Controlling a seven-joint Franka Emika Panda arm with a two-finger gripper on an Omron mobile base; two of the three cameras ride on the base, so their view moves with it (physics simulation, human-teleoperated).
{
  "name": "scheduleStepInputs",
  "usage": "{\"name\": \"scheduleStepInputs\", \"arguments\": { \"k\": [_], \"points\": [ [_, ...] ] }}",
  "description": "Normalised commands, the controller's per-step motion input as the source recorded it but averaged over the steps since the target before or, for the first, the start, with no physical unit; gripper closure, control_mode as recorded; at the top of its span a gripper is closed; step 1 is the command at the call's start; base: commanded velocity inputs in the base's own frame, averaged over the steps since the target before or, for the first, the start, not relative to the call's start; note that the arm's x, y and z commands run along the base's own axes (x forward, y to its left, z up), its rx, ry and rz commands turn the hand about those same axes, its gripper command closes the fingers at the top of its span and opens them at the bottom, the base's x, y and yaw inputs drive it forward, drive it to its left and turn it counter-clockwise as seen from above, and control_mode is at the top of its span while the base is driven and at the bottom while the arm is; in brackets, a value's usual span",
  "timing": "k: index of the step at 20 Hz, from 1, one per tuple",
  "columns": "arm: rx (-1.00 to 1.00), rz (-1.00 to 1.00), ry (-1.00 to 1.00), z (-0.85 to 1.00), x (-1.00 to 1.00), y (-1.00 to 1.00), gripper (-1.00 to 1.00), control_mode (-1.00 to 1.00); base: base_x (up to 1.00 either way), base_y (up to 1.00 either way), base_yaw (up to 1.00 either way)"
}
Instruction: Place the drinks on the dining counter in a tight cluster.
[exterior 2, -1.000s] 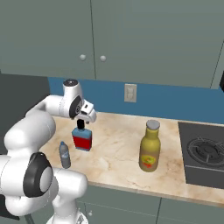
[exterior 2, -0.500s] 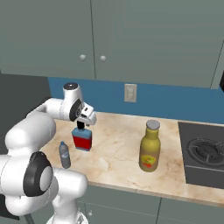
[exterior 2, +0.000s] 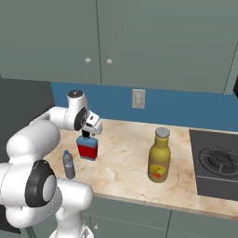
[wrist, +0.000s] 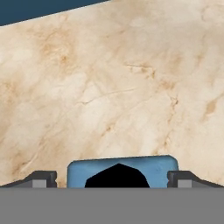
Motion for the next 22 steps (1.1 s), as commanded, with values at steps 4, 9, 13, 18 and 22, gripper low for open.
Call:
{"name": "scheduleStepInputs", "arguments": {
  "k": [4,9,13,18,22],
  "points": [
    [0.0,0.0,0.0,0.0,0.0,0.0,-1.0,-1.0,0.0,0.0,0.0],
    [0.0,0.0,0.0,0.0,0.0,0.0,-1.0,-1.0,0.0,0.0,0.0],
    [0.0,0.0,0.0,0.0,0.0,0.0,1.0,-1.0,0.0,0.0,0.0],
    [0.0,0.0,0.0,0.0,0.0,0.0,1.0,-1.0,0.0,0.0,0.0],
    [0.0,-0.02,0.0,-0.01,0.0,-0.11,1.0,-1.0,0.0,0.0,0.0]
  ]
}}
